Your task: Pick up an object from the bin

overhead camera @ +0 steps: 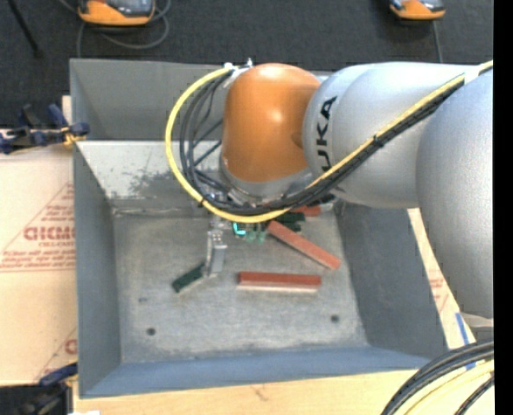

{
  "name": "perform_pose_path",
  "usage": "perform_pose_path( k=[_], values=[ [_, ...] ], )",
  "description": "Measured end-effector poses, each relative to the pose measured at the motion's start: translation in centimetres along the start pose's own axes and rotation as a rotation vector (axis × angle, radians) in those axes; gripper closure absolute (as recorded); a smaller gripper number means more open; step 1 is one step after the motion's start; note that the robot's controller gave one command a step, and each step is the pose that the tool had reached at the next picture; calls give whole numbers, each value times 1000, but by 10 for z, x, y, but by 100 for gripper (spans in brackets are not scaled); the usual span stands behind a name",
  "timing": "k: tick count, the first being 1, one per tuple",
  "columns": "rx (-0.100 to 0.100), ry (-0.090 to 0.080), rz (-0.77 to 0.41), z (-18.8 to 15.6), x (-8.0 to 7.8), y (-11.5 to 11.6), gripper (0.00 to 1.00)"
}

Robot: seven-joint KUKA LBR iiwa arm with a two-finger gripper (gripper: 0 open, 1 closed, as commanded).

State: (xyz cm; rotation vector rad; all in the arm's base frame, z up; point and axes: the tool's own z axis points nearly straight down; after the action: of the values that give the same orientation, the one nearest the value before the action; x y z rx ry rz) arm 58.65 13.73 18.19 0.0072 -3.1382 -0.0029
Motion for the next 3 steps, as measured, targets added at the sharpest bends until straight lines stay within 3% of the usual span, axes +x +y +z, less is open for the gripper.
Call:
perform_pose_path(
  k=[1,3],
  values=[
    [4,-1,-234,114,-8,-6,0],
    [-1,-7,-225,113,-10,-5,0]
  ],
)
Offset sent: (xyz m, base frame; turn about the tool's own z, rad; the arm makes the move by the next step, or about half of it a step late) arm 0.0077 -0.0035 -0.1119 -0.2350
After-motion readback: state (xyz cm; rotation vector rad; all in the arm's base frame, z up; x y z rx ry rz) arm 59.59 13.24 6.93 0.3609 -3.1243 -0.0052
